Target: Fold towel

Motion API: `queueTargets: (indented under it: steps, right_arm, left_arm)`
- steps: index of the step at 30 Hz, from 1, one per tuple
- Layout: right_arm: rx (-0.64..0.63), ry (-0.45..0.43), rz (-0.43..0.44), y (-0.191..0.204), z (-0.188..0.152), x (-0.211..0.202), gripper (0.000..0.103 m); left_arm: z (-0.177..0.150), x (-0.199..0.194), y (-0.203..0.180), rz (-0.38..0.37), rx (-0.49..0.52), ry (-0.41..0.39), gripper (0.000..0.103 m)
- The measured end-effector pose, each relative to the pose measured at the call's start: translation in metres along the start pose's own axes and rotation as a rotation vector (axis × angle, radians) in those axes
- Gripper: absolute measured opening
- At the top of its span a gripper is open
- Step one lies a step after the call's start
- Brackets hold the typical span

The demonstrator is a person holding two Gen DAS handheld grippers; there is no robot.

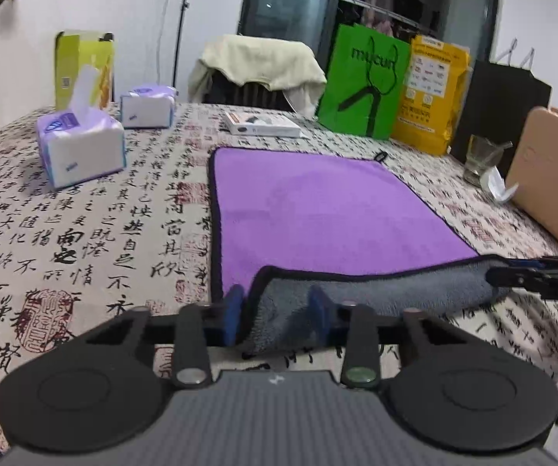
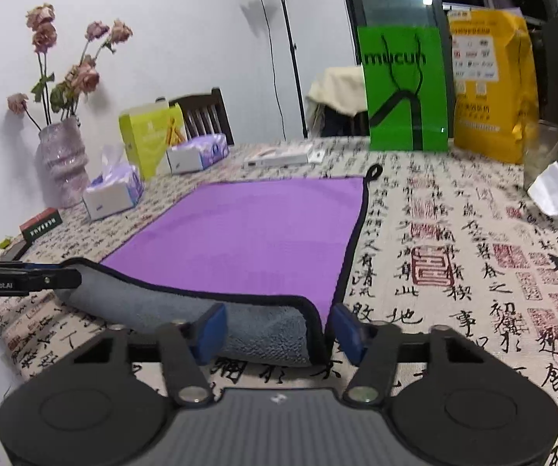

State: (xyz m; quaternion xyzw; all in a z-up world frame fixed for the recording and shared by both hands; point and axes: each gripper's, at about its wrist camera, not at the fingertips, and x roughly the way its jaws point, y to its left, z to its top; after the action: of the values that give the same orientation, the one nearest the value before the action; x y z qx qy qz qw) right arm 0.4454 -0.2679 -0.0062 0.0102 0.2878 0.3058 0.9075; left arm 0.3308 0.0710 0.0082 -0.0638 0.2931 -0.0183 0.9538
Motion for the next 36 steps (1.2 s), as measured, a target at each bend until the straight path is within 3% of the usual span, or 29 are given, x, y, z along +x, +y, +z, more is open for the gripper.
queueTargets:
  steps: [1, 3, 4, 6, 19, 29, 36]
  right_arm:
    - [0.005, 0.017, 0.006, -0.002, 0.000, 0.003, 0.039]
    - [-0.005, 0.029, 0.000, -0.002, -0.001, 0.005, 0.020]
    - [-0.013, 0.030, -0.005, -0.001, -0.001, 0.006, 0.010]
    - [-0.021, 0.028, 0.002, 0.000, 0.001, 0.006, 0.007]
    - [-0.110, -0.041, -0.032, -0.007, 0.044, 0.025, 0.005]
    - [-0.090, -0.024, -0.063, -0.033, 0.102, 0.086, 0.005]
    - [-0.082, 0.008, -0.117, -0.052, 0.144, 0.151, 0.004]
  left_arm:
    - [0.000, 0.002, -0.001, 0.003, 0.016, 0.014, 0.030]
    - [0.001, 0.005, -0.003, 0.008, 0.050, 0.038, 0.011]
    - [0.001, 0.005, -0.004, 0.012, 0.060, 0.040, 0.010]
    - [0.003, 0.006, -0.005, 0.017, 0.073, 0.040, 0.006]
    - [0.054, 0.034, 0.012, 0.020, 0.080, -0.039, 0.006]
    - [0.121, 0.105, 0.038, -0.035, 0.069, -0.051, 0.006]
    - [0.157, 0.162, 0.053, -0.018, 0.032, -0.041, 0.006]
